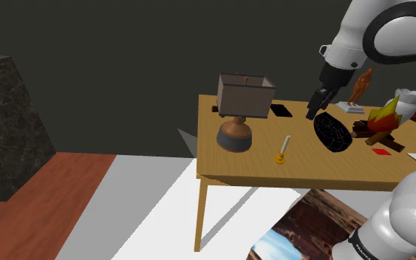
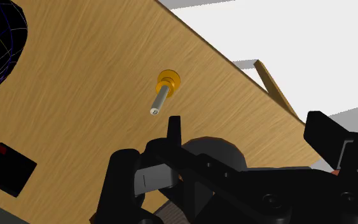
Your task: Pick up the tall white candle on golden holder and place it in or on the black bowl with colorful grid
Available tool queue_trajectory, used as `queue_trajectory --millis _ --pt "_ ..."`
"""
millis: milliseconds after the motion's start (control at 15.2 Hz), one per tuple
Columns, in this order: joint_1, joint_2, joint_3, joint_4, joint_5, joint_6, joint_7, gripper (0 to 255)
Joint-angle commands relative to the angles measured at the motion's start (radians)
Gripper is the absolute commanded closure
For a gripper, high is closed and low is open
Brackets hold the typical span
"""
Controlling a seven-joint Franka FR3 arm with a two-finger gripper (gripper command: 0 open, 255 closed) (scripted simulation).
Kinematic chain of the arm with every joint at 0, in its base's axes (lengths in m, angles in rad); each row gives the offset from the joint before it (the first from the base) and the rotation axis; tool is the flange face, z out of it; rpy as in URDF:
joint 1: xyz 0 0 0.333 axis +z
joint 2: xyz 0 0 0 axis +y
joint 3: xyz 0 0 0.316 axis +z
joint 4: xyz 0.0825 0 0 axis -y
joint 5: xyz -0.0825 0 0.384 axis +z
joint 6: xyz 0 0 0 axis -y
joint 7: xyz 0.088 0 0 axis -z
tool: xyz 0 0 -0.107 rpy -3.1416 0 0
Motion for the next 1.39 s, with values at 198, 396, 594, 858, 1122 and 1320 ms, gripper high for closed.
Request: queue_trajectory --millis 198,396,594,858,1122,1320 --pt "0.001 -0.051 -0.07 -0.127 -0.017 0.132 -0.076 0" --pt "-0.002 -0.078 -0.148 -0.237 -0.038 0.271 -0.155 0" --pt "-0.007 -0.075 -0.235 -0.33 -0.06 0.418 -0.241 0" --pt "-0.003 -0.014 -0.369 -0.419 -0.083 0.631 -0.37 0" --pt "0.047 0.112 -0.534 -0.464 -0.075 0.859 -0.528 0" --pt "0.155 0.232 -0.701 -0.464 -0.022 1.028 -0.679 0"
